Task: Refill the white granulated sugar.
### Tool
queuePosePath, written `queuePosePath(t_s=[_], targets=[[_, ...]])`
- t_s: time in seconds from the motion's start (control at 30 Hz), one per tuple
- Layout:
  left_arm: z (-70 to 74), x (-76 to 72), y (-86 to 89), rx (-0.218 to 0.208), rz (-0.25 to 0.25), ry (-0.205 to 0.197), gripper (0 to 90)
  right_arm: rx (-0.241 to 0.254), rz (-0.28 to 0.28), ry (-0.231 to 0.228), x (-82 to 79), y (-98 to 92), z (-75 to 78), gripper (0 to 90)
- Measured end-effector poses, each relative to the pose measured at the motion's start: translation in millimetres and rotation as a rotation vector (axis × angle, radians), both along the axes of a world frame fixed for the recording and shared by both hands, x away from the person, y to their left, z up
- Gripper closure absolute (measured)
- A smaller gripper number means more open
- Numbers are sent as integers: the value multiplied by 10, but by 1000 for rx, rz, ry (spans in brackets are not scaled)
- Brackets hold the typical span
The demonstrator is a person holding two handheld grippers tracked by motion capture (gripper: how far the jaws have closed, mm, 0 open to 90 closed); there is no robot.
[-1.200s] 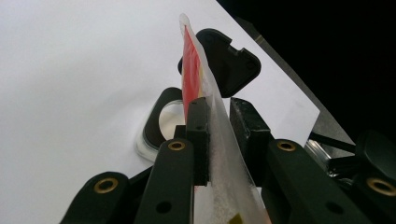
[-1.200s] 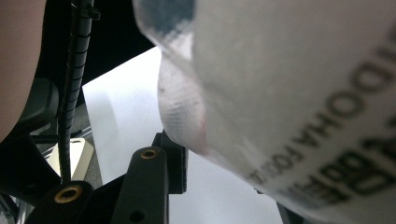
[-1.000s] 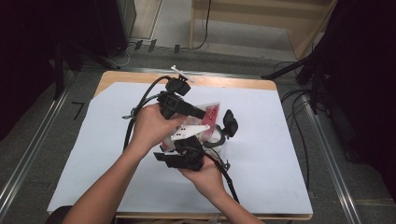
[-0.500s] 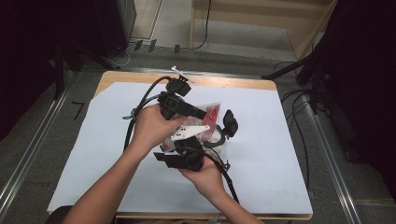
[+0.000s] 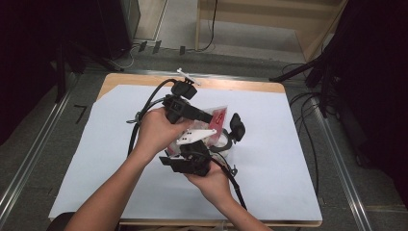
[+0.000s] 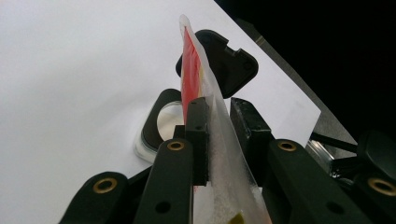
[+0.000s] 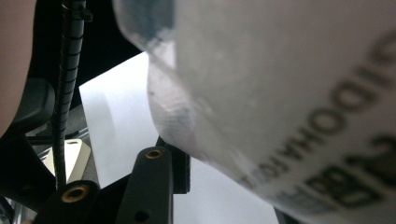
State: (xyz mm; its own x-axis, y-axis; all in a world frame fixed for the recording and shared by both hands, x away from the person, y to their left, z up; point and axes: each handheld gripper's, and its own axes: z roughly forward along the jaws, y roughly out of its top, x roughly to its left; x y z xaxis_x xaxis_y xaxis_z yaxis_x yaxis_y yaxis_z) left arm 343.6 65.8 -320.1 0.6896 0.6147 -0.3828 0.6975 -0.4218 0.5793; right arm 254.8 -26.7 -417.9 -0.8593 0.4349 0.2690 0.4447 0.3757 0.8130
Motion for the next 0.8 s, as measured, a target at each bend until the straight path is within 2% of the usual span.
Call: queuePosePath(t_s=[0.07, 0.3, 0.8], targets=[[0, 0, 0, -1, -1, -2, 783, 6, 1, 2, -3, 3, 2, 638], [11, -13, -13, 5, 0, -9, 783, 21, -4, 24, -2, -5, 13, 644], [3, -3, -13, -4, 3, -1, 783, 21, -15, 22, -1, 6, 10, 643]])
